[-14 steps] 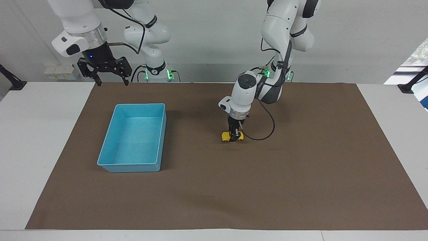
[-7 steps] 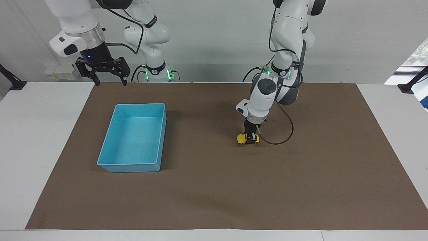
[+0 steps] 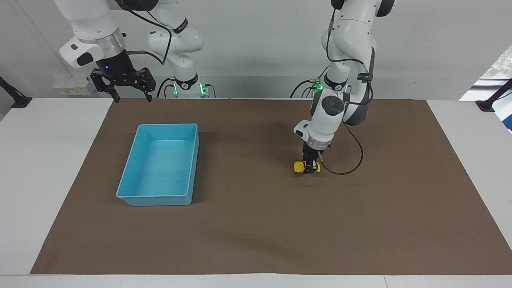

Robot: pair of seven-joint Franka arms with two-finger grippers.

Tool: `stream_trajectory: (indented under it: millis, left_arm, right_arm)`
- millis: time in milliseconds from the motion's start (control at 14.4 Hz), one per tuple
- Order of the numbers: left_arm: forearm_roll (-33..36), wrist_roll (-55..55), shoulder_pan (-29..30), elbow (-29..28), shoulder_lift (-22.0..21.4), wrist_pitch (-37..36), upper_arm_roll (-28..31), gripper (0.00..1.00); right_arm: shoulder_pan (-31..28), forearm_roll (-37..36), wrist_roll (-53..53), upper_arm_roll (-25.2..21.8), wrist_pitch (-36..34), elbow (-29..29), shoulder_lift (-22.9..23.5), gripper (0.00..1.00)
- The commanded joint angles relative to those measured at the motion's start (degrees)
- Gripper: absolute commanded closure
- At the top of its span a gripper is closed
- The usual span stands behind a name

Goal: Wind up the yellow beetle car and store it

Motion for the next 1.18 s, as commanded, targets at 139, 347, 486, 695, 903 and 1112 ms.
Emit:
stream_trajectory:
  millis: [139,347,486,695,903,1112]
  left_arm:
    - [-0.02,6.16,5.26,-1.62,1.60,1.51,0.07,1.00]
    - [-0.02,7.40,4.92,-0.74,0.11,-2.94,0.16,0.16]
    - [-0.02,7.66,5.26,2.93,-1.91,-11.54,0.33,0.00]
    - [0.07,6.26,6.40,6.73,-3.58,-17.29,0.77,0.00]
    - [0.86,-3.56,6.67,7.61,-4.90,-17.48,0.86,0.00]
    - [1.30,-12.69,6.67,9.63,-5.17,-17.57,2.35,0.00]
  right_arm:
    - [-0.48,0.46,-2.16,0.21,-0.07,-2.00,-1.81,0.00]
    - [-0.48,0.46,-2.42,0.21,-0.07,-2.62,-2.16,0.00]
    - [-0.48,0.37,-3.65,0.21,0.10,-3.58,-2.69,0.00]
    - [-0.83,0.46,-5.41,0.12,0.10,-3.68,-2.78,0.00]
    - [-0.66,0.37,-5.50,0.30,0.10,-3.68,-2.78,0.00]
    - [-0.48,0.46,-9.26,0.30,0.10,-3.76,-2.78,0.00]
